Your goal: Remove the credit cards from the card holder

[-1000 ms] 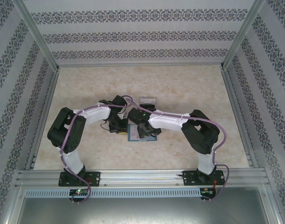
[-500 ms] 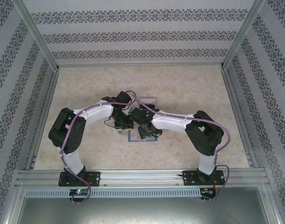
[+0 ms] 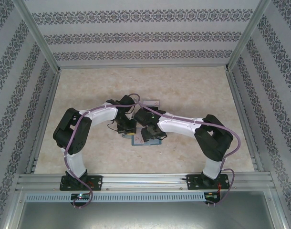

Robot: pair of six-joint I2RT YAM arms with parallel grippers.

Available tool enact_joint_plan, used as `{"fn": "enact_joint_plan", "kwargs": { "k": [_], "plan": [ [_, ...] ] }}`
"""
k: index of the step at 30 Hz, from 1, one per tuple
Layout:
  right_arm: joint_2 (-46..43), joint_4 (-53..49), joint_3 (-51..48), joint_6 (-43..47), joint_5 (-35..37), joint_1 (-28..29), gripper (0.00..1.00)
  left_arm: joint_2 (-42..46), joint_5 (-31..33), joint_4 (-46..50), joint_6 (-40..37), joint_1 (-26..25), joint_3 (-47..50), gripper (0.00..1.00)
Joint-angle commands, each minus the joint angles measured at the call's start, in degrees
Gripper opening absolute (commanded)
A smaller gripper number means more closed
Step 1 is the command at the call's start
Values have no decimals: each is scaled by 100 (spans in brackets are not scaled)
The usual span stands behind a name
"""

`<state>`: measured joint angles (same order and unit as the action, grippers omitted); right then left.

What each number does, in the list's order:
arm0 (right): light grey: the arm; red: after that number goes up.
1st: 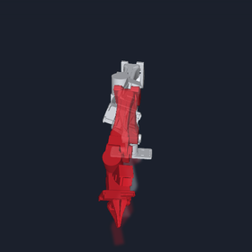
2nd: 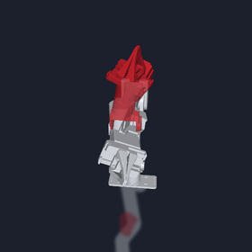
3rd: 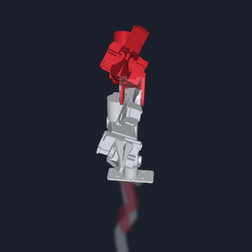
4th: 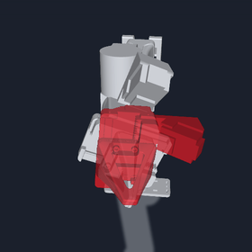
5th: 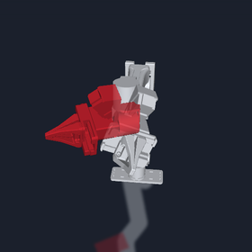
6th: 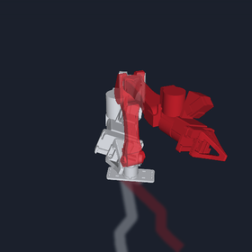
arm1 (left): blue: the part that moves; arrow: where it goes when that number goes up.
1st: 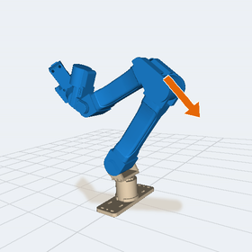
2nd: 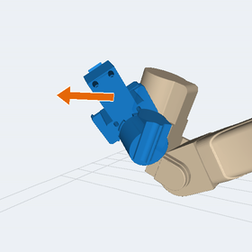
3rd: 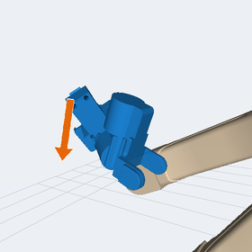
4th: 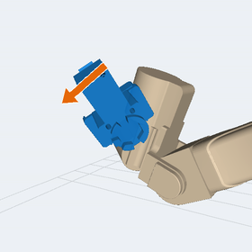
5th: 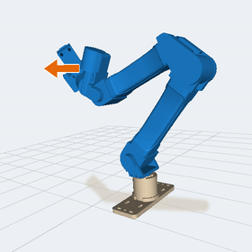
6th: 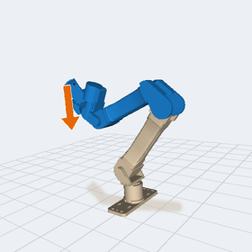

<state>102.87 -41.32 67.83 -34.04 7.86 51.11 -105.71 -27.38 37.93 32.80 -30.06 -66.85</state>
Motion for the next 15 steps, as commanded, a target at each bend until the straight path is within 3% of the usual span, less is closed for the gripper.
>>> {"fn": "enact_joint_plan", "kwargs": {
  "k": [1, 11, 15],
  "plan": [
    [-211, -59, 9, 66, -90, -2, 68, -30, 57, -52, -63, -120, 114, 6],
    [-412, -146, 121, -66, -125, -5, 66, -9, 53, -94, -72, -118, 172, 6],
    [-472, -166, 201, -111, -192, -5, 56, -9, 49, -94, -72, -114, 172, 6]
  ]
}}
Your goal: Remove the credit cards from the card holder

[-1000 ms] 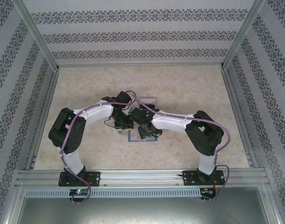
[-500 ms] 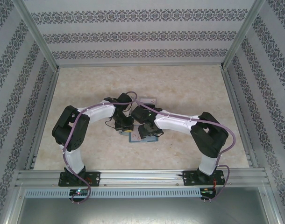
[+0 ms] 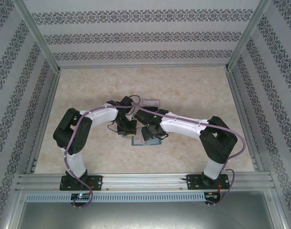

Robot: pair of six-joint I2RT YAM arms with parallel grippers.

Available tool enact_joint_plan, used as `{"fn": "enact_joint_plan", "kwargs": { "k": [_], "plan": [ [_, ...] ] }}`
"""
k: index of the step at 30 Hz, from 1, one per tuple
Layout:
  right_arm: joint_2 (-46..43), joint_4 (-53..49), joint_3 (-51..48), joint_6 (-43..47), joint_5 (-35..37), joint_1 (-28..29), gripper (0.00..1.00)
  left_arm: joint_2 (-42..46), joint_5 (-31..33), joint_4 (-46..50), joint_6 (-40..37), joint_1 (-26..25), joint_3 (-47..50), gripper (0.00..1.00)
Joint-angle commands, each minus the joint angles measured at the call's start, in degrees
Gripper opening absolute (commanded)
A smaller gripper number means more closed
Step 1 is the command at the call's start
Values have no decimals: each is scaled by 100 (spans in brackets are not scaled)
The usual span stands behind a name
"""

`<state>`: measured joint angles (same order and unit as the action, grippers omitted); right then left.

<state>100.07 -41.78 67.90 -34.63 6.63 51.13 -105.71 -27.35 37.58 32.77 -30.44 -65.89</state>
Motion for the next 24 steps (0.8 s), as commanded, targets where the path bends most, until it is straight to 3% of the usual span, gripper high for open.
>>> {"fn": "enact_joint_plan", "kwargs": {
  "k": [1, 7, 14, 24],
  "plan": [
    [-198, -114, 206, -59, -90, -15, 54, -7, 48, -68, -69, -78, 80, 6],
    [-201, 305, 148, -243, -571, -16, 44, 1, 38, -67, -74, -81, 102, 6],
    [-116, 1427, -339, -1171, -1410, -220, 28, 30, 46, -76, -52, -77, 129, 5],
    [90, 2945, -1096, -1866, -2212, -498, 24, 16, 59, -67, -61, -77, 159, 4]
  ]
}}
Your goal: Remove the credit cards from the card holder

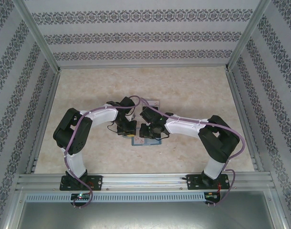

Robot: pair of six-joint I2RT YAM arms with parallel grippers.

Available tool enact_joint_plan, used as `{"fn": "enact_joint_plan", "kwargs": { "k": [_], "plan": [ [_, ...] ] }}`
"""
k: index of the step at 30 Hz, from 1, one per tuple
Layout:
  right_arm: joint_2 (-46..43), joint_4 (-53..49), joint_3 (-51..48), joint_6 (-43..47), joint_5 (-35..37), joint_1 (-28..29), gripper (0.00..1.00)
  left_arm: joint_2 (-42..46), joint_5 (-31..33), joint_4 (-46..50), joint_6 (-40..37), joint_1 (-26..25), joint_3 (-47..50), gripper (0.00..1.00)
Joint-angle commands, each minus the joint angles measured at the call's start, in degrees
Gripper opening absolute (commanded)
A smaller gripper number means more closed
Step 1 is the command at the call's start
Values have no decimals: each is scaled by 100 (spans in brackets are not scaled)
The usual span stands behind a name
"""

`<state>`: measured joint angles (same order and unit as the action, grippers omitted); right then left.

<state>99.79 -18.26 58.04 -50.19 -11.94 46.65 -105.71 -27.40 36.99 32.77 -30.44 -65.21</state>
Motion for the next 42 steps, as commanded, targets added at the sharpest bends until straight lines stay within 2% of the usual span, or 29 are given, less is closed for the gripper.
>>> {"fn": "enact_joint_plan", "kwargs": {
  "k": [1, 22, 42],
  "plan": [
    [149, 636, -124, -323, -393, -59, 24, 18, 68, -8, -61, -77, 92, 4],
    [335, 133, 12, 8, -84, -84, 23, -11, 93, 48, -69, -78, 48, 4],
    [322, -336, 117, 234, 225, -86, 35, -30, 154, 210, -131, -82, -74, 4]
  ]
}}
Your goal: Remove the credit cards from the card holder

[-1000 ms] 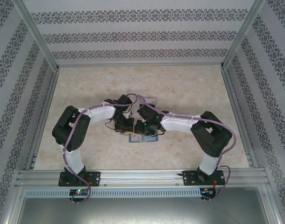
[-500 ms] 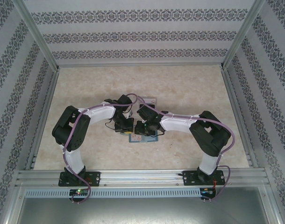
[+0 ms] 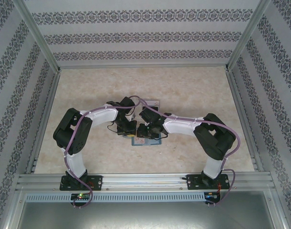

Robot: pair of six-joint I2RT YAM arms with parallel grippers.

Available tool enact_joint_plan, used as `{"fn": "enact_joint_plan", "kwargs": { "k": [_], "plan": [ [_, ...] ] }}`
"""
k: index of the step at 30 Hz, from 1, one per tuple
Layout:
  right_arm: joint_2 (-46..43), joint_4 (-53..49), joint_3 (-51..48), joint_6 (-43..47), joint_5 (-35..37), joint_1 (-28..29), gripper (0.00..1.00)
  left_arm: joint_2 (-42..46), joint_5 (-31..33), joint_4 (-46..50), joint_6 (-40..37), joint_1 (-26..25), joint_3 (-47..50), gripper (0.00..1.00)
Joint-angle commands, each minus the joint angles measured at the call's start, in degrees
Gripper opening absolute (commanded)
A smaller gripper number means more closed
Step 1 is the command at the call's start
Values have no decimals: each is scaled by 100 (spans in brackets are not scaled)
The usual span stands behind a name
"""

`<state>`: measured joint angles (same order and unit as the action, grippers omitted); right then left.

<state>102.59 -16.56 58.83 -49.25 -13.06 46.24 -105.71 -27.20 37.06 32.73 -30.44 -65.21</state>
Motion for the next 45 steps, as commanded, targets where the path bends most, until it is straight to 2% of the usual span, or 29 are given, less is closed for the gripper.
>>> {"fn": "enact_joint_plan", "kwargs": {
  "k": [1, 21, 39, 45],
  "plan": [
    [42, -511, 41, 153, 340, -45, 35, -29, 136, 214, -122, -78, -82, 4],
    [-256, -655, 119, 198, 351, -49, 39, 237, -1, 320, -35, -157, -306, 4],
    [-165, -677, 77, 275, 395, -80, 39, -299, -148, 166, 14, -337, -372, 3],
    [-29, -682, 67, 286, 351, -82, 39, -400, 37, 298, -56, -334, -344, 3]
  ]
}}
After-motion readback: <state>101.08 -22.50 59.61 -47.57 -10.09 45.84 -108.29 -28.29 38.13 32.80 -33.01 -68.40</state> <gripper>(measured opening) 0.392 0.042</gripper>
